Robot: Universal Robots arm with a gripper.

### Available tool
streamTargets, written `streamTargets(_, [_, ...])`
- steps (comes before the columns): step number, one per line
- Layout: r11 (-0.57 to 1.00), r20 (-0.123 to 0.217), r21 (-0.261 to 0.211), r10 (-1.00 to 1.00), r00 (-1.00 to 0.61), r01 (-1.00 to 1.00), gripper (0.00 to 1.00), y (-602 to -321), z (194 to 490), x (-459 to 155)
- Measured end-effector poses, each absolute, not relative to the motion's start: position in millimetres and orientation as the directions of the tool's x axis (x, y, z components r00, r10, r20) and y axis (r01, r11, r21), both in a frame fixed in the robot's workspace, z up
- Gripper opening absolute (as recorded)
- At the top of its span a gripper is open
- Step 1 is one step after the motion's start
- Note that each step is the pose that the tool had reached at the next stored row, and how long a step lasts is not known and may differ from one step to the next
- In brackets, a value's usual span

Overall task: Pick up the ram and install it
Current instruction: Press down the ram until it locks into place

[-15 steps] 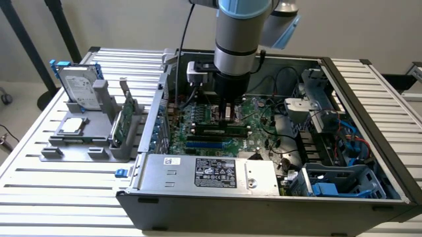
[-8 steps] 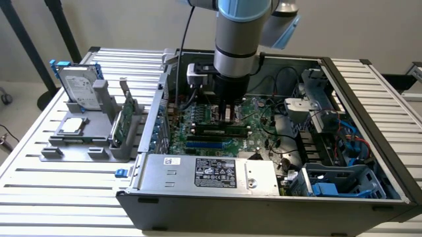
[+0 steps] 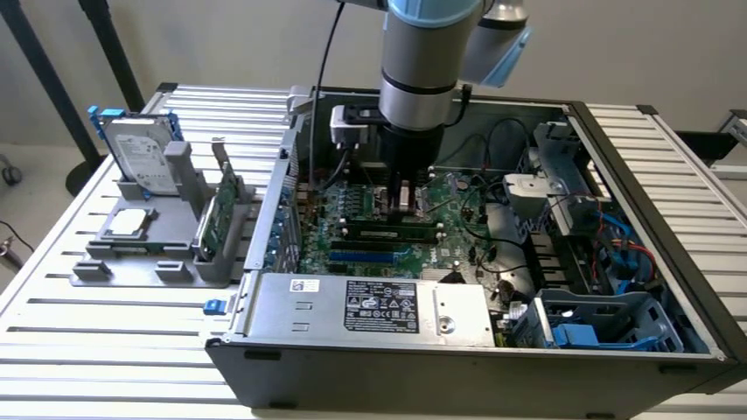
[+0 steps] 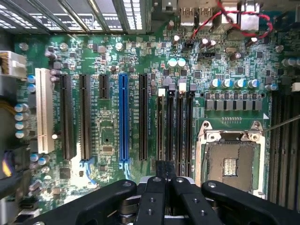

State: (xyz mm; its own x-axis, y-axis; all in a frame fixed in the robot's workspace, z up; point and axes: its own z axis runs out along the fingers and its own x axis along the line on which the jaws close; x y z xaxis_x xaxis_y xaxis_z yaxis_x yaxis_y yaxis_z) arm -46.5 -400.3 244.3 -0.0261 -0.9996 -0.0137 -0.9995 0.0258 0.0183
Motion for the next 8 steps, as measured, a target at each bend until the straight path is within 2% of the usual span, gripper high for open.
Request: streamTargets(8, [0.025, -0.014, 0.018, -1.0, -0.026, -1.0, 0.11, -400.6, 252.7, -46.5])
